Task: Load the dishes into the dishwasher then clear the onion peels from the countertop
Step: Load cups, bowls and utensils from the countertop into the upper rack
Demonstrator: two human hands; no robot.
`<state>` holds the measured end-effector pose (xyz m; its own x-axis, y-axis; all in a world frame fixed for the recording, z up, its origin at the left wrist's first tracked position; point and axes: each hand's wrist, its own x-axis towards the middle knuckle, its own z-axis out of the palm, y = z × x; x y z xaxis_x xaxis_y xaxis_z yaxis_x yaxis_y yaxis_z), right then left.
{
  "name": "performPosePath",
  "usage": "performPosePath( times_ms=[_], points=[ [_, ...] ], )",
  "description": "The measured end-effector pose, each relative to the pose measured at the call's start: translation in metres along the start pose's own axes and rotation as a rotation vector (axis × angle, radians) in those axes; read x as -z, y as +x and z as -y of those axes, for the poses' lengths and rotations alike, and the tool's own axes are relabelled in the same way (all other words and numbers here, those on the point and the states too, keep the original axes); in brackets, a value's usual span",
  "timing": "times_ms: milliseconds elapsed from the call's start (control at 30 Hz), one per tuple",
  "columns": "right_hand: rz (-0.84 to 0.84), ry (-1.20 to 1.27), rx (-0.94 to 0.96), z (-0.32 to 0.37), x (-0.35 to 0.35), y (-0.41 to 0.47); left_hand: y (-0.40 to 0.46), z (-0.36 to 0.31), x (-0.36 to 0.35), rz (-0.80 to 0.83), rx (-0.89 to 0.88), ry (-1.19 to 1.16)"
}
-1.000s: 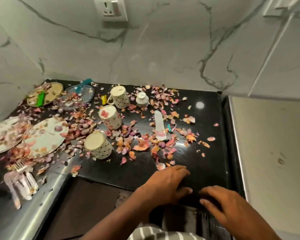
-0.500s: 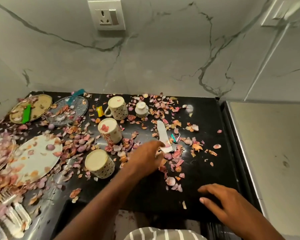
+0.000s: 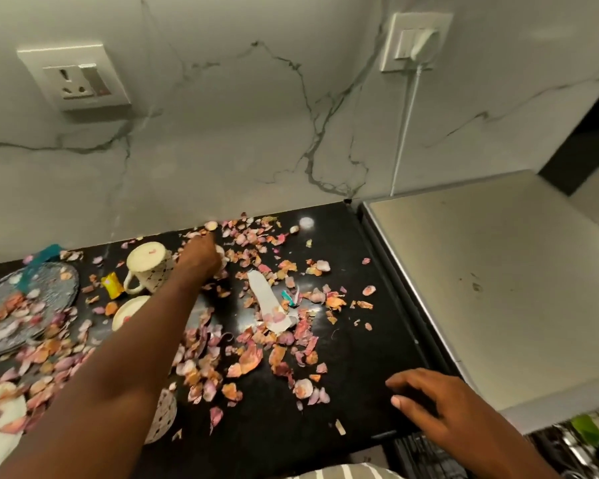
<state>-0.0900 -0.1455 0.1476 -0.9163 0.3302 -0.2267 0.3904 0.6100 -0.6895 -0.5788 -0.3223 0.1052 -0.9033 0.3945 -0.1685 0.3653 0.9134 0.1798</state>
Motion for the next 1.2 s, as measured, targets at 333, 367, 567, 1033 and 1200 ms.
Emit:
performPosePath(
  times_ms=[333, 367, 567, 1033, 1200],
  points=[
    [-0.015, 0.059, -0.035, -0.004, 0.008, -0.011, -0.041, -0.017, 0.023, -0.298, -0.077, -0.099],
    [-0.011, 0.070, -0.039, -0.003, 0.010, -0.011, -0.056, -0.024, 0.029, -0.326, -0.105, -0.248],
    [-0.098, 0.197, -0.025, 0.000, 0.015, -0.009, -0.178, -0.114, 0.030, 0.254, -0.006, -1.385],
    [-0.564, 0.596, -0.287, -0.058, 0.033, -0.096, -0.347, -0.286, -0.072, 0.934, -0.075, -1.397],
    [-0.687, 0.764, -0.319, -0.081, 0.028, -0.132, -0.372, -0.318, -0.080, 1.000, -0.241, -1.147]
  ],
)
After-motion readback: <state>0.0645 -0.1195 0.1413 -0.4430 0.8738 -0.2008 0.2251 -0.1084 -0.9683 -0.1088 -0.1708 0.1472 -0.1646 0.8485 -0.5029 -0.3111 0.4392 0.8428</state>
